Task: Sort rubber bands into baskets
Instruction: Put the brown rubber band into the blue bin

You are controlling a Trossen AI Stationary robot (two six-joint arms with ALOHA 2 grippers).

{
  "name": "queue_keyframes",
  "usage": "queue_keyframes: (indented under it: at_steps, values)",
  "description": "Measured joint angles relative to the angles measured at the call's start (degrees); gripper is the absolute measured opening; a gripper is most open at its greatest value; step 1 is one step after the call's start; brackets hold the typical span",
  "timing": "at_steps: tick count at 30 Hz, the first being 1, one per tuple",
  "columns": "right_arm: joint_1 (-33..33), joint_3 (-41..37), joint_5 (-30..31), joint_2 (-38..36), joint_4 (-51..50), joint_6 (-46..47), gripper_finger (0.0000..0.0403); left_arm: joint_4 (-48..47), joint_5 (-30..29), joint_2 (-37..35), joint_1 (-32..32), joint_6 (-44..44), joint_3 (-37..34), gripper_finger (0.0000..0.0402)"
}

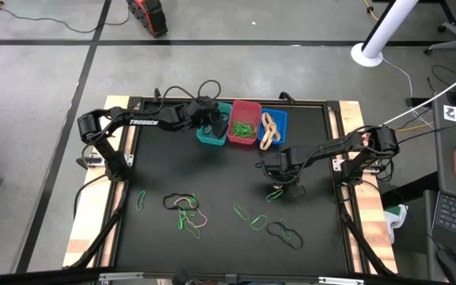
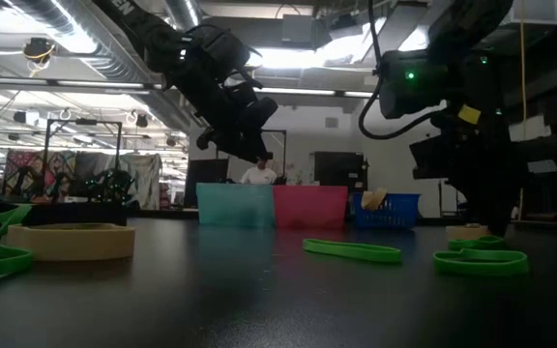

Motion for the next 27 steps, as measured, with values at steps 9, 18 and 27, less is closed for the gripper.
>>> queue_keyframes:
  at_steps: [9, 18, 27]
  values:
    - [-0.04, 6.90, 2.42, -1.65, -9.72, -1.46, 0.0006, 0.09, 0.02, 0.00, -1.24, 1.90, 0.00, 0.0136]
    - [-0.51, 18.08, 14.89, -2.36, -18.75, -7.34, 0.0004, 0.42, 0.03, -0.02, -2.92, 1.89, 0.00, 0.0136]
    - [-8.39, 28.43, 20.56, -2.47, -20.61, -14.08, 0.0003, 1.28, 0.40, -0.02, -6.84, 2.28, 0.00, 0.0136]
